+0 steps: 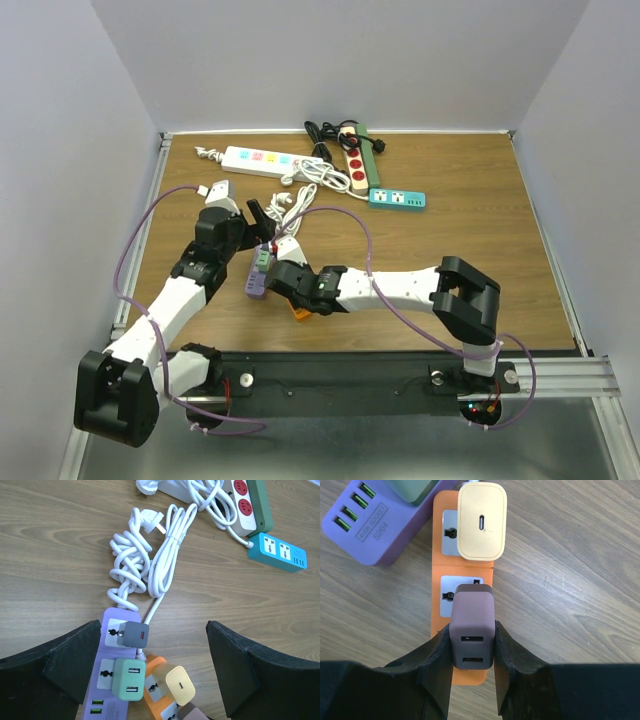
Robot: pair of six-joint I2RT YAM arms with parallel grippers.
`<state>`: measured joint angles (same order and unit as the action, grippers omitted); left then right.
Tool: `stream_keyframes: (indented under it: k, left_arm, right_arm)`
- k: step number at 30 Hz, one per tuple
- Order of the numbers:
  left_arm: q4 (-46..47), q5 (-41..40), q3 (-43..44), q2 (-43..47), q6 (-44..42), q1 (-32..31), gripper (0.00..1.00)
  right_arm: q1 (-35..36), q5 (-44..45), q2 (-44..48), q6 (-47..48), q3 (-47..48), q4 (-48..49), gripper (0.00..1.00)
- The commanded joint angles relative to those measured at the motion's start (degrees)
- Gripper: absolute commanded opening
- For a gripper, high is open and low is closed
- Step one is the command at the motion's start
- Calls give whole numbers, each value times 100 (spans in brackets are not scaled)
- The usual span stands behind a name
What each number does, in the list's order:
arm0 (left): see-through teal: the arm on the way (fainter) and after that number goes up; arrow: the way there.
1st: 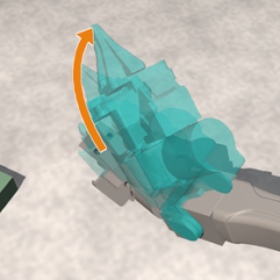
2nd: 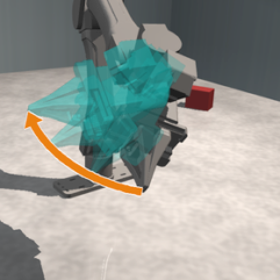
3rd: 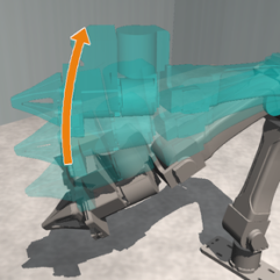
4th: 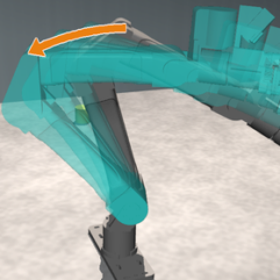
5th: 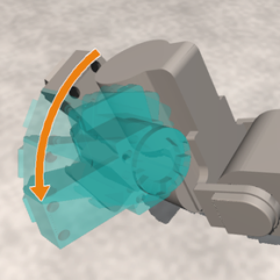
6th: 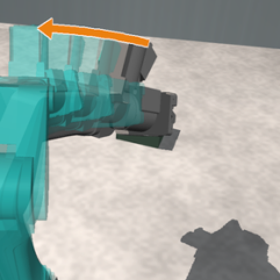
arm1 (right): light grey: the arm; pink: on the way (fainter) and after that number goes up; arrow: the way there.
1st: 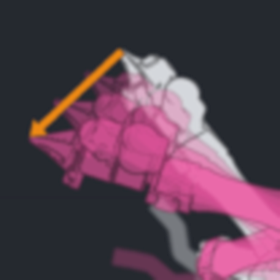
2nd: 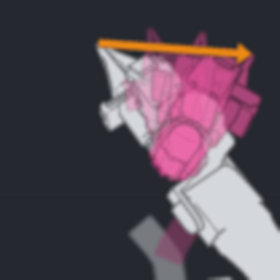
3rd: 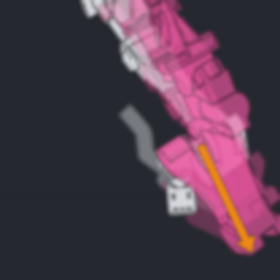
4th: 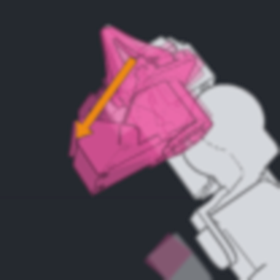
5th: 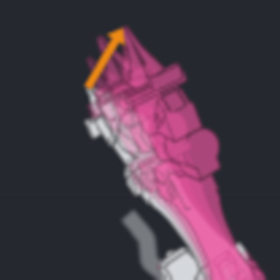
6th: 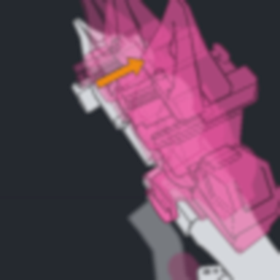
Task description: Insert the plug
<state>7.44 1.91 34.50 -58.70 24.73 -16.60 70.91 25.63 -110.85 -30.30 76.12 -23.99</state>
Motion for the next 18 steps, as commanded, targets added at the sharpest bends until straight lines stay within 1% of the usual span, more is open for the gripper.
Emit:
stream_keyframes:
  k: [1,3,6,15,18]
  left_arm:
    - [161,-7,4,227,5,25,98]
    - [161,-15,-5,253,5,25,98]
    - [187,19,13,201,-3,25,98]
    - [284,160,-5,122,-56,25,98]
    - [293,169,-5,104,-56,25,98]
  right_arm:
    - [124,-1500,-1739,-11,-844,-2418,0]
    - [89,-1376,-1703,-46,-800,-2418,0]
    - [-147,-1315,-1686,-11,-730,-2426,0]
    - [-806,-1420,-1633,674,-160,-2409,1]
    - [-904,-1464,-1703,868,43,-2426,0]
